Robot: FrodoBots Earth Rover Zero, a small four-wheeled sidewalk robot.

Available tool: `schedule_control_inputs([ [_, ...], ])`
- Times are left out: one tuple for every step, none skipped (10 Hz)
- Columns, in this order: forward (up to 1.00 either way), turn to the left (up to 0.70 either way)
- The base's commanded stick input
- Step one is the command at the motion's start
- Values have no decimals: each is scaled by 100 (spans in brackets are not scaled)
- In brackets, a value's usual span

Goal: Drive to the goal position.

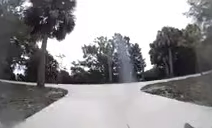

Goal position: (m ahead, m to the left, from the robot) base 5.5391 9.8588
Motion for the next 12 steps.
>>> schedule_control_inputs([
  [59,3],
  [59,3],
  [59,3],
  [59,3],
  [59,3],
  [59,3],
  [59,3],
  [59,3],
  [59,3],
  [59,3],
  [59,3],
  [59,3],
])
